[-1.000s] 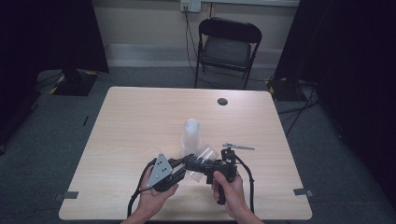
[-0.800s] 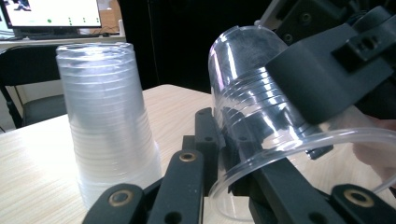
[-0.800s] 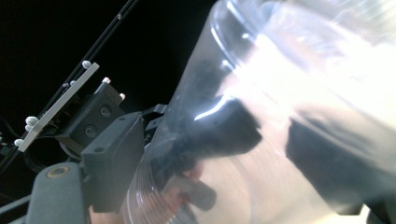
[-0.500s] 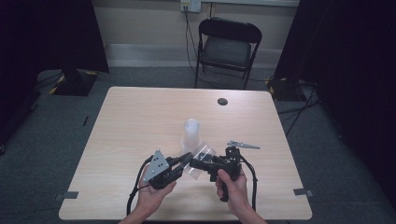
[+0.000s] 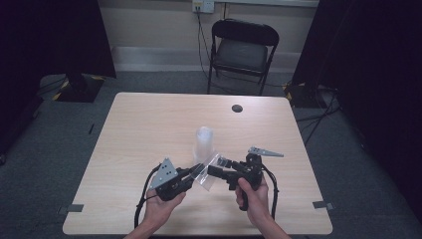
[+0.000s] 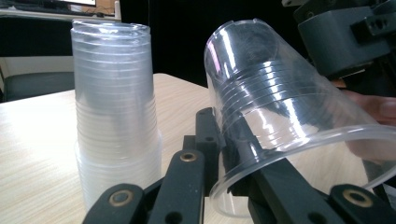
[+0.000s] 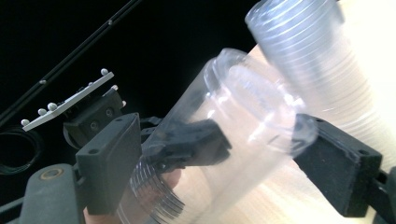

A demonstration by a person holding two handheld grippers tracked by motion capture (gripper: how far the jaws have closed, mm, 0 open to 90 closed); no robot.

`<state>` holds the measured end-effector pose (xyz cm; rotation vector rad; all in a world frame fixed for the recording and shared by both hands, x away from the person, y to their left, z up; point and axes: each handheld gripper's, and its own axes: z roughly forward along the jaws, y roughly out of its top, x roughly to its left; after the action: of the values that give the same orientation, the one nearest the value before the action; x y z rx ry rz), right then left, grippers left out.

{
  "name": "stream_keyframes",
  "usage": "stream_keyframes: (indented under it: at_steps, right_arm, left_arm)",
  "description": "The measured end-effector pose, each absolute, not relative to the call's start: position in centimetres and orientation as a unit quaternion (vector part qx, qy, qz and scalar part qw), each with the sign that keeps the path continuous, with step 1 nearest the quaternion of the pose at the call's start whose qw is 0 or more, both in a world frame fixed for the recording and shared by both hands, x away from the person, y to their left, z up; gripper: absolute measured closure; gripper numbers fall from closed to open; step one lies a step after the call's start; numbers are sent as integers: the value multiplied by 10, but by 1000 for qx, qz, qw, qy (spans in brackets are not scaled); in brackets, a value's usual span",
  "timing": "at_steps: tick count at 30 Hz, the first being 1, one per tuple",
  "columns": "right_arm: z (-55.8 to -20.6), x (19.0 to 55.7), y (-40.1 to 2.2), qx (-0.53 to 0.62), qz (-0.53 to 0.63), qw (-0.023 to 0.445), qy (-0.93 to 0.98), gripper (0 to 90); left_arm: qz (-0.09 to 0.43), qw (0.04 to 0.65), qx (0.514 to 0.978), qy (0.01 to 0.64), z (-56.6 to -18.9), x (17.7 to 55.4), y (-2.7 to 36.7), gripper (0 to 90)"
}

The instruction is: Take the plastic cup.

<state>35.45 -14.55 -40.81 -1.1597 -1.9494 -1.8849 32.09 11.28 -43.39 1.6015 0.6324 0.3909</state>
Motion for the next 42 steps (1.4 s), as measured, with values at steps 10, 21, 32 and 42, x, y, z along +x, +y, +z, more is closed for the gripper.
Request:
stream_keyframes:
  at_steps: [10, 21, 32, 42]
  right_arm:
    - [-403, 356, -159, -388, -636, 59, -664, 163]
    - [-402, 355, -168, -379, -611, 19, -695, 185]
    - [-407, 345, -173, -373, -571, -18, -731, 216]
    - [-411, 331, -174, -329, -535, -57, -776, 257]
  left_arm:
    - [160, 618, 713, 290, -432, 320, 122, 858]
    - [121, 597, 732, 305, -426, 321, 132, 867]
    - [108, 557, 758, 322, -427, 321, 130, 875]
    - [44, 523, 784, 331, -427, 326, 127, 893]
